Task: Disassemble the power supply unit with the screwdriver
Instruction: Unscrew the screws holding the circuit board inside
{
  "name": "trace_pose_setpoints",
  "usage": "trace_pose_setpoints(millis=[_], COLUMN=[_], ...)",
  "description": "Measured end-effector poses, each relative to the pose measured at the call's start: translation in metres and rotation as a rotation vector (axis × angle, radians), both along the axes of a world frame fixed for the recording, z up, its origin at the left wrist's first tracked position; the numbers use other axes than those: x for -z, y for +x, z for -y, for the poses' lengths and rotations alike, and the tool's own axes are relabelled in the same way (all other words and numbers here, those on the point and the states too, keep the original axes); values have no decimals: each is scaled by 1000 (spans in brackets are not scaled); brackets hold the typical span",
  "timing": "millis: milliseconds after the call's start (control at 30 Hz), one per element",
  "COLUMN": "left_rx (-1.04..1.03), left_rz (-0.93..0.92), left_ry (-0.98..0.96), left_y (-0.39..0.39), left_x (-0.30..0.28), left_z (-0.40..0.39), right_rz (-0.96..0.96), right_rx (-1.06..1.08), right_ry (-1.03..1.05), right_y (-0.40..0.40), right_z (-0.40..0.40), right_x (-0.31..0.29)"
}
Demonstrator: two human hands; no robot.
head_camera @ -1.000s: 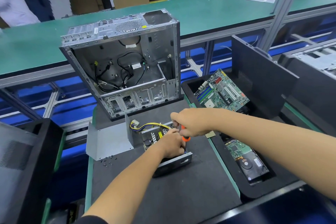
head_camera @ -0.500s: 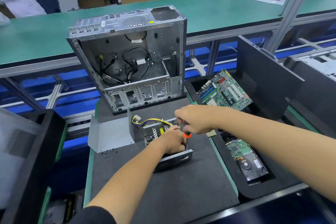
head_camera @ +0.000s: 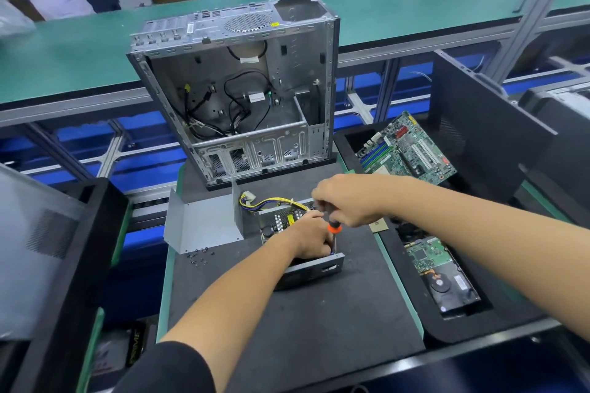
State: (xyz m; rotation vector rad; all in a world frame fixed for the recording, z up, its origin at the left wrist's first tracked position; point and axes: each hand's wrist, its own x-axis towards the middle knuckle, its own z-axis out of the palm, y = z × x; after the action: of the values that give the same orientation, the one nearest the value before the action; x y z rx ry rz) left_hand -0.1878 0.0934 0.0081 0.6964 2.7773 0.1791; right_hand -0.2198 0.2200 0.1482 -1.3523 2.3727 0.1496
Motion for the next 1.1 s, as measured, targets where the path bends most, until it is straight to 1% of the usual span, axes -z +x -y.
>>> trace_pose_setpoints(millis=[100,167,200,233,267,300,333,367,433,500,567,600,667,700,767,800,833,933,1100], left_rx=[-4,-9,-20,-36,-45,-50,-51,-51,-39,-35,-41,-45,-70,-80,-70,-60,-52,-35,-13], left_rz=[21,16,12,28,63,102,133,145,106,89,134,144,126,117,104,96,89,64,37], left_ry=[51,46,48,46,47,52,53,45,-5,-40,-18,-11,-5,8,20,11,-5,-78,-121], left_y=[0,0,0,0,0,0,-1,-1,-2,-2,-2,-3,-3,-2,-2,-2,-2,-3,-4], left_x=[-1,-2,-2,-3,-4,-4,-5,-6,-5,-6,-6,-5,-4,-5,-5,-6,-6,-4,-4], left_z=[1,1,0,-1,-2,-2,-3,-3,-3,-3,-3,-4,-4,-5,-5,-5,-6,-6,-8], right_rz=[159,162,116,24,-92,-162,-175,-131,-4,92,181,188,114,36,-146,-200,-195,-38,131], right_rx=[-30,-8,18,29,13,-17,-17,6,29,-20,-50,-54,-33,-17,-58,-75,-58,-21,-72], right_ry=[-21,-19,-12,15,60,99,103,95,25,-40,-69,-79,-82,-51,45,51,39,-11,-80], right_y=[5,8,10,11,10,8,6,4,1,0,1,1,0,-1,-2,-3,-4,-5,-4], right_z=[-2,0,0,1,2,2,2,1,-1,-5,-8,-9,-8,-8,-7,-7,-7,-10,-17], right_x=[-5,-1,1,2,3,4,5,8,10,8,4,4,7,9,11,12,12,12,2])
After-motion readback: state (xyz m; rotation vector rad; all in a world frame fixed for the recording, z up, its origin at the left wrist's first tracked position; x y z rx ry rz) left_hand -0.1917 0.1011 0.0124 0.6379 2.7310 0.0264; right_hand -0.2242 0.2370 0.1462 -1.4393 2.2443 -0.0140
